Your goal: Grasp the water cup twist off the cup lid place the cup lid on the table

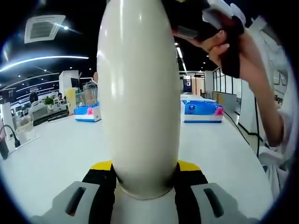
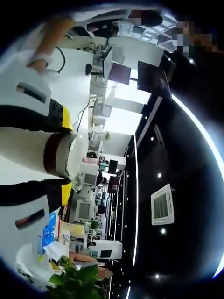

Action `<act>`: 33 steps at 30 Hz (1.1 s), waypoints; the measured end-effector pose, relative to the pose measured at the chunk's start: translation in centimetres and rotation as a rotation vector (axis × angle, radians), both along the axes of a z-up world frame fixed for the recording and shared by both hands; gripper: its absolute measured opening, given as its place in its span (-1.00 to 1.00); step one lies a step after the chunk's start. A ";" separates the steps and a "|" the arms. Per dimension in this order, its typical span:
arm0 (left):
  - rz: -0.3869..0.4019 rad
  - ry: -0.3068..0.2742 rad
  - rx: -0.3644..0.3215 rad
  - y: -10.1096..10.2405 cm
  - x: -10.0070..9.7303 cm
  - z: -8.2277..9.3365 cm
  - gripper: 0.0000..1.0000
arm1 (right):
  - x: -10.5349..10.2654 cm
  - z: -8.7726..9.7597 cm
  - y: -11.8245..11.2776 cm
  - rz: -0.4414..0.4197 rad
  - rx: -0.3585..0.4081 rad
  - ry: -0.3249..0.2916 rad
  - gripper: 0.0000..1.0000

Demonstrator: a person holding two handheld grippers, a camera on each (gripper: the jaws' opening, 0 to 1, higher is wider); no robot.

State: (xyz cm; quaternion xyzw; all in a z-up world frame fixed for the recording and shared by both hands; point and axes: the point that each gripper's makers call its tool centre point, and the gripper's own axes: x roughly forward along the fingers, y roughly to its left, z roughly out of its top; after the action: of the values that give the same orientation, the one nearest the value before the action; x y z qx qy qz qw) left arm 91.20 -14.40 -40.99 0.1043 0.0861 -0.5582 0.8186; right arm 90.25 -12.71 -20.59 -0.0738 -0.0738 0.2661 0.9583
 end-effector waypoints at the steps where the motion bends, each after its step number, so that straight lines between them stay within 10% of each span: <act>1: 0.000 0.000 0.000 0.0 0.0 0.0 0.01 | -0.1 0.0 0.1 0.008 -0.004 0.002 -0.16; 33: -0.003 0.000 -0.003 0.1 -0.6 -0.1 0.01 | -0.1 -0.2 0.1 0.420 -0.005 0.034 -0.16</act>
State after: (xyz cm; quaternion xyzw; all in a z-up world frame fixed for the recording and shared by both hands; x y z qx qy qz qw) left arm 90.55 -14.28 -41.08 0.1035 0.0852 -0.5594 0.8180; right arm 90.17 -12.63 -20.79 -0.0546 -0.0709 0.4611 0.8828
